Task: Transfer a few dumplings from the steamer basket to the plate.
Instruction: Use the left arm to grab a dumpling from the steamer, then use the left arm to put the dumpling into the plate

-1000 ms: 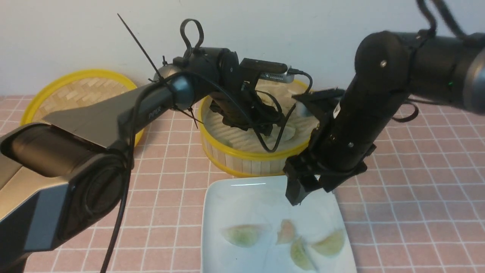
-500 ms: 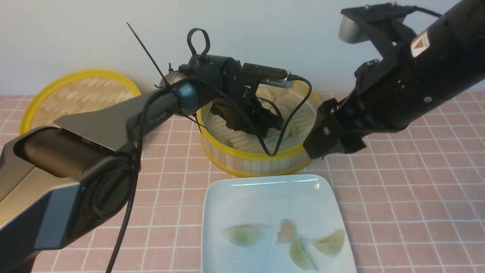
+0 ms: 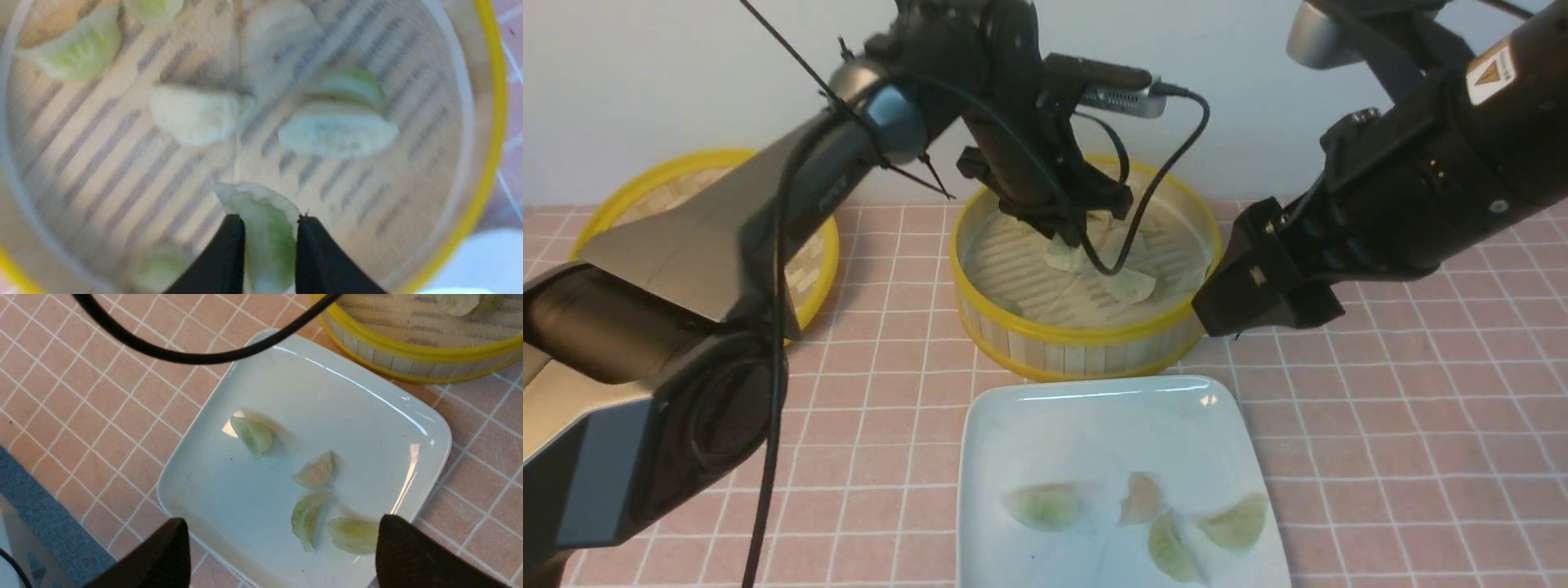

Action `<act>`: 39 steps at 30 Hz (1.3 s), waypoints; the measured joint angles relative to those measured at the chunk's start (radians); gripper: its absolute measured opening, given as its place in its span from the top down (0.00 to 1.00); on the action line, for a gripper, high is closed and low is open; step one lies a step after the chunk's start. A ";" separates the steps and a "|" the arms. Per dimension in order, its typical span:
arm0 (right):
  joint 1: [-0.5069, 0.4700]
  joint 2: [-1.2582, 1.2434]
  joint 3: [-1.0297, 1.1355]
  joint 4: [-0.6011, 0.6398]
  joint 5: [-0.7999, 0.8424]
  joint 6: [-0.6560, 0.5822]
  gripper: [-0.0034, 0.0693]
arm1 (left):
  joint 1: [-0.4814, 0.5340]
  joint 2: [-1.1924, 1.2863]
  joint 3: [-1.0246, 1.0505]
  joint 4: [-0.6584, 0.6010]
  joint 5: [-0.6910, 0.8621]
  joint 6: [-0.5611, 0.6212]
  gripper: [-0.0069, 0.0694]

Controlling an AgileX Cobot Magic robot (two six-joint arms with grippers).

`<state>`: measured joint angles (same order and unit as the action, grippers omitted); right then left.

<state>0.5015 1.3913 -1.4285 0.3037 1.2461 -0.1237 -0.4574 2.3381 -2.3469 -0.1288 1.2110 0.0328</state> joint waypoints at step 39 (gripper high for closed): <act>0.000 -0.664 0.022 -0.188 0.033 0.124 0.83 | -0.175 -0.261 0.740 -0.059 -0.207 0.146 0.34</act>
<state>0.5015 0.7273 -1.4061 0.1158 1.2793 0.0000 -0.6321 2.0769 -1.6072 -0.1878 1.0039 0.1792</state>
